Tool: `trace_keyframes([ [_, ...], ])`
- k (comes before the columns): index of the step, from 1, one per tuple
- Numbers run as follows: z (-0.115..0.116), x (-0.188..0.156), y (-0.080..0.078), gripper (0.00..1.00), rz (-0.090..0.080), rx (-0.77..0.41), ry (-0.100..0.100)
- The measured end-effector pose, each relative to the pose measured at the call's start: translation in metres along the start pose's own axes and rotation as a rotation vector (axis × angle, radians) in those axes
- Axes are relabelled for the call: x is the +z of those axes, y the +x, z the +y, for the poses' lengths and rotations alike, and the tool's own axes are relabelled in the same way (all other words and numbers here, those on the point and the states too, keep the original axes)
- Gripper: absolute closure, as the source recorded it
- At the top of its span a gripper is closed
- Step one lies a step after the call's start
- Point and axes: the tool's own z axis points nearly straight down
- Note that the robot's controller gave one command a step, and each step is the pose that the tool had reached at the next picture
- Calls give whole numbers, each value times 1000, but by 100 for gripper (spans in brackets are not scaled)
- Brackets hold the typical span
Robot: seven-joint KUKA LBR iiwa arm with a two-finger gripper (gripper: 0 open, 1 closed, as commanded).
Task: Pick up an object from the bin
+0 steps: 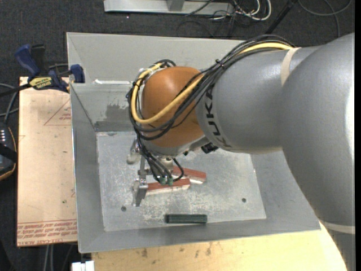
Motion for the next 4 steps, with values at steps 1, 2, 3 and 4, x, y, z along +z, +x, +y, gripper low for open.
trace_keyframes([
  [1,-1,-4,-2,0,-7,3,-1],
  [2,-43,41,1,0,-15,-36,-4],
  [3,-74,72,-8,0,-1,-87,3],
  [4,-61,80,-15,100,-21,59,-4],
])
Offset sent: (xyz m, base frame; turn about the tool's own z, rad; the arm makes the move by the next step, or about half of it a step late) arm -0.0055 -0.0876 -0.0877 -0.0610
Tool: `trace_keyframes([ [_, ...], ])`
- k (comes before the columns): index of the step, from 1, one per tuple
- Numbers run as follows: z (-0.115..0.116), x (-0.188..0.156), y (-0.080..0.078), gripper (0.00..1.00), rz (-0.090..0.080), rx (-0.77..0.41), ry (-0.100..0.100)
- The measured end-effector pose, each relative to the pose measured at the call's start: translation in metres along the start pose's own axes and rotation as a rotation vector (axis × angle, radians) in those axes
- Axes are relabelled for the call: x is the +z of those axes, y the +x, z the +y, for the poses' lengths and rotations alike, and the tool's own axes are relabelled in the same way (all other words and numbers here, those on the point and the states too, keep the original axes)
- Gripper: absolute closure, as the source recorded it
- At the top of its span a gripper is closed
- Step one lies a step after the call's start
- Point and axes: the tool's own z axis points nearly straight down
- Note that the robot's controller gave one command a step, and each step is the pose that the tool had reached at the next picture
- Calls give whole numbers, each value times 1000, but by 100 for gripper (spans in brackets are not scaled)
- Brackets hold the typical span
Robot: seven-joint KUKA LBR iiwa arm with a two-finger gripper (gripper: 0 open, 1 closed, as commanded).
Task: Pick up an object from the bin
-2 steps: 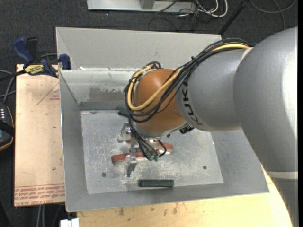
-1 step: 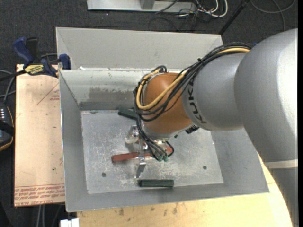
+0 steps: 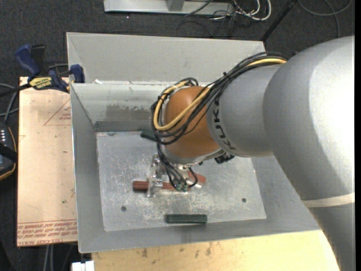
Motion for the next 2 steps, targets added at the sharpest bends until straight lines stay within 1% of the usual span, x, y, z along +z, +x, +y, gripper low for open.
trace_keyframes([
  [1,0,0,0,100,0,0,0],
  [2,14,-136,12,100,11,5,2],
])
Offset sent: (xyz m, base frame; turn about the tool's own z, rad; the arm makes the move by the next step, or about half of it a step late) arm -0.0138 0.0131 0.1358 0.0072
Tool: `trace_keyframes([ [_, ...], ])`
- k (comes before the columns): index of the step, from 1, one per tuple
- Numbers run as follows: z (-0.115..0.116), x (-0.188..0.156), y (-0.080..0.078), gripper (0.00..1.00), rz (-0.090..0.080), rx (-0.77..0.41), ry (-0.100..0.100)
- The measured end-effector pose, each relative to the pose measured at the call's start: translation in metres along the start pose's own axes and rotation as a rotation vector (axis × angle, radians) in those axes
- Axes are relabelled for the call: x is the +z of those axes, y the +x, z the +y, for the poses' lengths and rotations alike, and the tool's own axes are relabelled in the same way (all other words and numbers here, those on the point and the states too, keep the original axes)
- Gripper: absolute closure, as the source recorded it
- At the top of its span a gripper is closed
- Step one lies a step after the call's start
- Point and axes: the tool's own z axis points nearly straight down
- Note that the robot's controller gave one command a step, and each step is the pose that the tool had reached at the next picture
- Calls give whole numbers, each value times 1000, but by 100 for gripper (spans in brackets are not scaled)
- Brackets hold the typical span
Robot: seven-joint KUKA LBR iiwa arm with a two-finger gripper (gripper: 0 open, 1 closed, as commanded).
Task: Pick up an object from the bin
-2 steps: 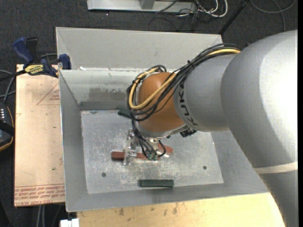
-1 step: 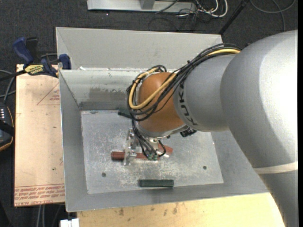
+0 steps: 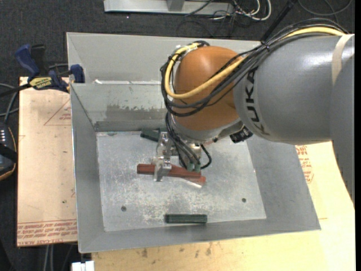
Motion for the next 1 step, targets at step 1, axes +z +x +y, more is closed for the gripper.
trace_keyframes([
  [1,0,0,0,100,1,0,0],
])
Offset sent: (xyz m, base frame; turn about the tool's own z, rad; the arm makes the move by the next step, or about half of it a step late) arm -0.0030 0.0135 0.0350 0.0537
